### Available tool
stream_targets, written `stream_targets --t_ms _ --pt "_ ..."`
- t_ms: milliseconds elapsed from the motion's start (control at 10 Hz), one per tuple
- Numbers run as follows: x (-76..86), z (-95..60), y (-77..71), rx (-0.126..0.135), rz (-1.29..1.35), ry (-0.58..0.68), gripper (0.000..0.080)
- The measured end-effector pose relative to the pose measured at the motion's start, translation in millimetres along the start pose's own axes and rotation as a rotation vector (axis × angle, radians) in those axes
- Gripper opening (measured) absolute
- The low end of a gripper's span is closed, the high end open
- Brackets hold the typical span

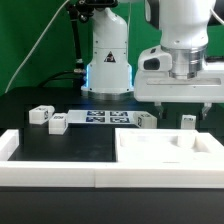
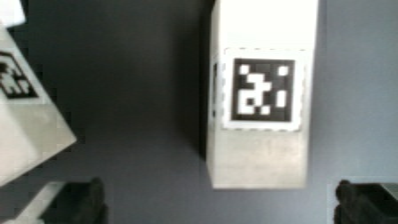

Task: Assemble one leg

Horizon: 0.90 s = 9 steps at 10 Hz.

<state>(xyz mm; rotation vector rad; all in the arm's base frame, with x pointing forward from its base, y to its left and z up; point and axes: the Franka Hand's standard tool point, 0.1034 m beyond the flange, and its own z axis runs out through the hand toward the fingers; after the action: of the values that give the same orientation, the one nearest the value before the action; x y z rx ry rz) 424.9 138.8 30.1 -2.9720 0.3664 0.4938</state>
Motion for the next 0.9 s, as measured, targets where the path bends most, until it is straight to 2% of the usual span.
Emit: stream_targets --t_ms 100,200,400,600,900 --pt "-2.7 2.3 -1.5 -0.007 -0.005 -0.065 0.0648" --pt "-9.4 2.7 -2.5 -0.016 -0.014 -0.209 0.0648" --pt "-2.0 4.0 -3.4 -0.015 -0.021 -0.36 0.0648" --pt "-5.1 8.3 -1.8 -0.027 -0.021 -0.518 0.0648" --pt "-0.2 16.3 -3.6 -0.03 -0.022 -0.558 0.0648"
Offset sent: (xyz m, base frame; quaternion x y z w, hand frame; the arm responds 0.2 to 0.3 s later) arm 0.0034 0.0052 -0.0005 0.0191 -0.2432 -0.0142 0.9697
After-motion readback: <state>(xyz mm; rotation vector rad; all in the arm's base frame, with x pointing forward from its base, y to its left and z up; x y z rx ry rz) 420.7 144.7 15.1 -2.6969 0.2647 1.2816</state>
